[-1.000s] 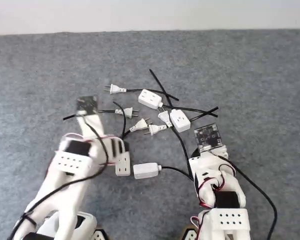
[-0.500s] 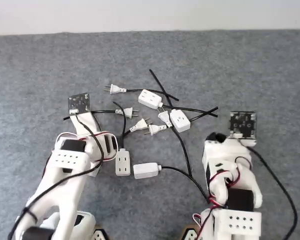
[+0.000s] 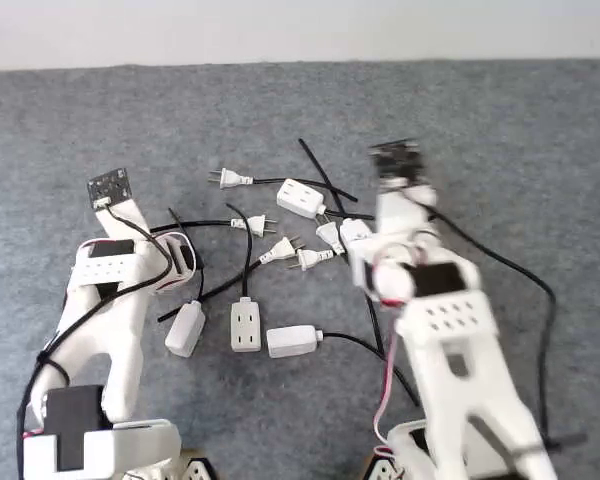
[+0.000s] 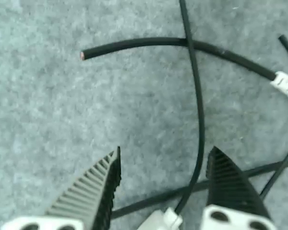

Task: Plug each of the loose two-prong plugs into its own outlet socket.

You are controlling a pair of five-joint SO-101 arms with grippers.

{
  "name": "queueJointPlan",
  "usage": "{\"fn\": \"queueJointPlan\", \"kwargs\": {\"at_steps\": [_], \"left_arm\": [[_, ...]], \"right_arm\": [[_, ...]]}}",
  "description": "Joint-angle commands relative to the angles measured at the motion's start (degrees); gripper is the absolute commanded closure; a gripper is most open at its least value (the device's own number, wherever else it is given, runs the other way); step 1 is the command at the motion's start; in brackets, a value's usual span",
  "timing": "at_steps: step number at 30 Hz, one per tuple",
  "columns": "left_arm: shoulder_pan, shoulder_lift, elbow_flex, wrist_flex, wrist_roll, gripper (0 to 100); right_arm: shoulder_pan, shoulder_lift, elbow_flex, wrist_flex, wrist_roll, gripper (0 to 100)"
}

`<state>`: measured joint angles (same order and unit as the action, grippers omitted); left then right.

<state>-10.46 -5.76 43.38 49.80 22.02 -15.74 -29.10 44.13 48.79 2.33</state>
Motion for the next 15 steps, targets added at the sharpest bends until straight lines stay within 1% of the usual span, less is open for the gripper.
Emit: {"fn": "queueJointPlan", "kwargs": {"at_steps": [1, 2, 3, 6, 7, 9, 11, 13, 15], "left_arm": [[-0.4, 0.1, -2.9, -1.4, -0.7, 73], [-0.4, 0.1, -2.9, -1.4, -0.7, 73], [-0.4, 0.1, -2.9, -1.4, -0.7, 73], [-0.3, 0.2, -3.0, -1.4, -0.9, 73], [-0.2, 0.2, -3.0, -1.5, -0.9, 73], [-0.2, 0.3, -3.0, -1.5, -0.9, 73], [-0.2, 0.3, -3.0, -1.5, -0.9, 73], [-0.2, 0.2, -3.0, -1.5, -1.0, 73], [-0.2, 0.2, -3.1, -1.5, -1.0, 73]], "right_arm": [[-4.8, 4.7, -4.0, -4.2, 0.8, 96.1], [-5.3, 5.8, -4.0, -5.2, -0.5, 96.3], [-5.4, 7.0, -4.0, -6.3, -3.7, 96.5], [-5.1, 10.2, -3.5, -10.1, -18.2, 96.1], [-5.1, 11.2, -3.5, -10.9, -20.2, 96.1], [-5.2, 13.3, -3.5, -11.7, -18.1, 96.1], [-5.0, 14.1, -3.4, -10.9, -12.5, 96.1], [-3.8, 13.8, -3.4, -6.2, -5.2, 96.1], [-2.9, 12.5, -3.5, -0.1, 0.2, 96.1]]}}
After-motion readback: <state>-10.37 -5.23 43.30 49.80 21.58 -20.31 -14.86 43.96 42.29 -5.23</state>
